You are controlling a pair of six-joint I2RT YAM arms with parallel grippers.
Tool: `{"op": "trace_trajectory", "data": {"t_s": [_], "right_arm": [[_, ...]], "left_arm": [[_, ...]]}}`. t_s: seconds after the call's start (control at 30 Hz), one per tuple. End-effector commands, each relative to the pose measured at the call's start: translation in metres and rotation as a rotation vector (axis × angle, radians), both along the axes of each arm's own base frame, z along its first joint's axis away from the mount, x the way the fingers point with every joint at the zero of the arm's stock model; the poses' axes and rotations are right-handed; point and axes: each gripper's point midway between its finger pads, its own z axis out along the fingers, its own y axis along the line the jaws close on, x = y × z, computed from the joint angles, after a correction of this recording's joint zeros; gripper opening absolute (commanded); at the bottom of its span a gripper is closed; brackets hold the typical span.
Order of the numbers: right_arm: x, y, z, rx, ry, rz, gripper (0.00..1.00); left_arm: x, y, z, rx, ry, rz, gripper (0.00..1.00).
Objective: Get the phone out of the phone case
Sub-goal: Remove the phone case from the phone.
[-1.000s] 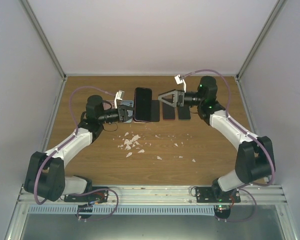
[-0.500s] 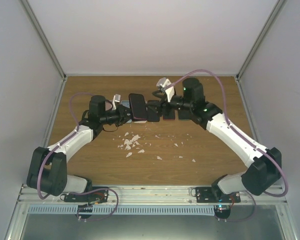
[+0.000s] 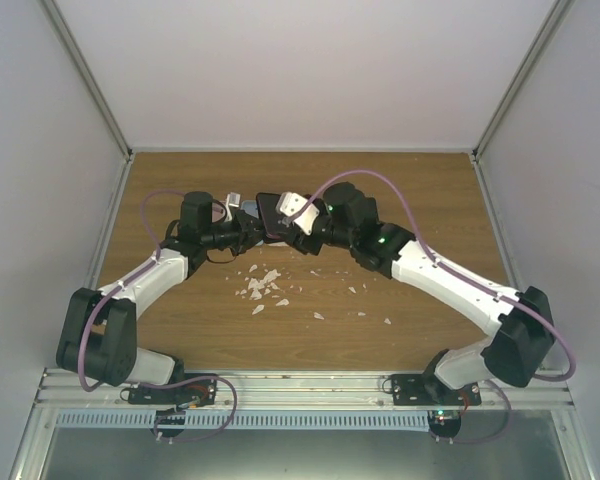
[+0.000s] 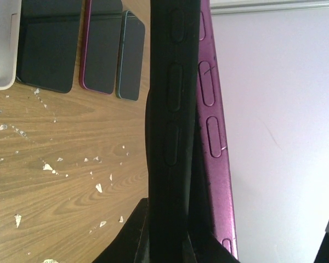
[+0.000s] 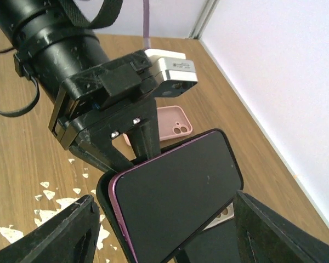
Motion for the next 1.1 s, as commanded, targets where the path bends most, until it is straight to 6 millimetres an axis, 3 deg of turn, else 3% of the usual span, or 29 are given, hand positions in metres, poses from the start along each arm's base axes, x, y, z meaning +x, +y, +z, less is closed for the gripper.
{"op": "trace_trajectory", "data": {"t_s": [0.0,0.5,0.93,1.07], "right_arm": [[0.001,0.01,-0.017,-0.089,-0.066,-0.014,0.67],[0.021,0.027,-0.037,-0.171,-0.126,-0.077,0.63],[0.022,0.037,-0.023,-0.119,-0.097,-0.069,0.61],[0.025,0.039,-0.033,-0.139,-0.094,-0.07,0.62]], "left_arm": [[0.014,-0.001,0.038,-0.045,-0.113,0.005,0.0],[0.016,-0.002,0.036,-0.048,-0.102,0.007,0.0],[0.016,-0.001,0.034,-0.037,-0.107,0.014,0.0],[0.016,0.0,0.034,-0.037,-0.107,0.015,0.0]]}}
